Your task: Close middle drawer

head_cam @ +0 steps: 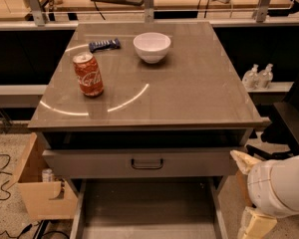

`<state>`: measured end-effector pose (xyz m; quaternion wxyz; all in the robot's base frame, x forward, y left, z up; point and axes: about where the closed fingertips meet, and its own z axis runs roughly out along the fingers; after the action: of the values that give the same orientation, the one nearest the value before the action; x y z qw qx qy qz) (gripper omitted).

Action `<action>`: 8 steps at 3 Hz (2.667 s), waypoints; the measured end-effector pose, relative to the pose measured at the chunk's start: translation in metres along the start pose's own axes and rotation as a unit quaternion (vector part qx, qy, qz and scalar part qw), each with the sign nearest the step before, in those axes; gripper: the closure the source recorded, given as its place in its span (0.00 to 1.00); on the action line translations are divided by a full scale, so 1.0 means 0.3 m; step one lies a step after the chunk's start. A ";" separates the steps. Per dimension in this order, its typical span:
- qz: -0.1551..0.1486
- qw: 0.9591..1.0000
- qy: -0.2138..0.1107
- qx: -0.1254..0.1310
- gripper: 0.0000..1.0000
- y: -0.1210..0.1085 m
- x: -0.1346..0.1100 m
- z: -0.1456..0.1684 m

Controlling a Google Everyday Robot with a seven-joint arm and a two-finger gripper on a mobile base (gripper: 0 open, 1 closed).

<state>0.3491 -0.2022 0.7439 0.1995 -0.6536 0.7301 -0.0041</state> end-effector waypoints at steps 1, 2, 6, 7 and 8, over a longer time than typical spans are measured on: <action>-0.002 0.999 0.035 -0.027 0.00 0.097 0.073 0.173; -0.021 0.994 0.078 -0.069 0.00 0.271 0.177 0.352; -0.053 0.985 0.096 -0.131 0.00 0.504 0.241 0.710; -0.049 0.984 0.097 -0.144 0.00 0.533 0.237 0.780; -0.052 0.982 0.092 -0.155 0.00 0.552 0.206 0.849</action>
Offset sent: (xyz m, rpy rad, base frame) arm -0.0958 -0.0243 -0.2219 -0.2554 0.2539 0.0776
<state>0.2630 -0.1721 0.4476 0.0268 -0.7105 0.7021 0.0386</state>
